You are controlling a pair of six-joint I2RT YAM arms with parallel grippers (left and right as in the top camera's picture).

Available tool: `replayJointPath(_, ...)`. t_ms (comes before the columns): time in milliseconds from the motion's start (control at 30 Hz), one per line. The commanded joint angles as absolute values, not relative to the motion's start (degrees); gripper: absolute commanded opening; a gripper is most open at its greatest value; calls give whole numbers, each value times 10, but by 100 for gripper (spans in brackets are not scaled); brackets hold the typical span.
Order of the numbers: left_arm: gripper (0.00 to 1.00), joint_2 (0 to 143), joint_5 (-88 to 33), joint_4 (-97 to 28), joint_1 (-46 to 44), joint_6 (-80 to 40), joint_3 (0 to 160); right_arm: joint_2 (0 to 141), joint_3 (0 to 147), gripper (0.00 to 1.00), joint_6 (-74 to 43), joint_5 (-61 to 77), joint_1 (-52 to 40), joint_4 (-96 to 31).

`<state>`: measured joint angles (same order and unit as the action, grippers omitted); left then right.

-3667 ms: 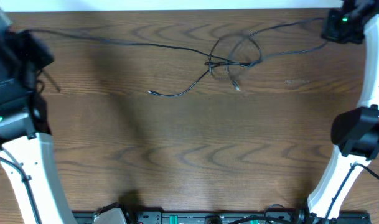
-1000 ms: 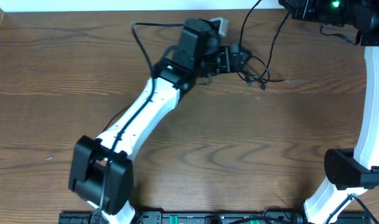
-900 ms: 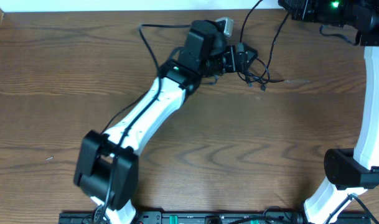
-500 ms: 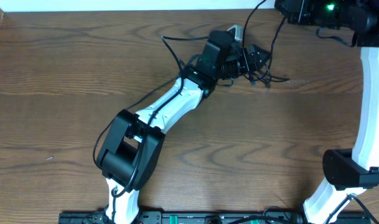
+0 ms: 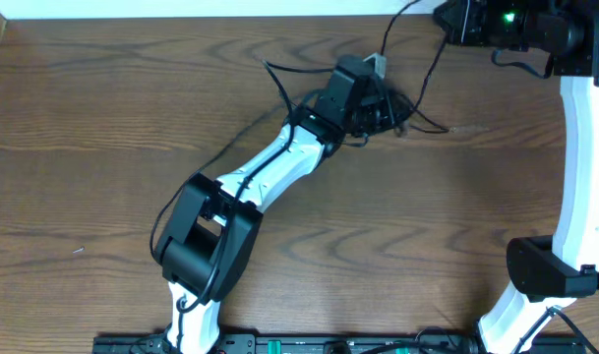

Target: Untangle cables

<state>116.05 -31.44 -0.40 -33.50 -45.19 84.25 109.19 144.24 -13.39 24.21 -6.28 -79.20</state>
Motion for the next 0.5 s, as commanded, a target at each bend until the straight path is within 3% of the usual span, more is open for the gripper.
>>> replayJointPath(0,7,1147,-317,-61,-296,-322,846,1091,1439,1,-128,176,-51,-801)
replayJointPath(467,7,894,-238,-217,-170,-176,846,1091,1220,1,-159,123,75,-709)
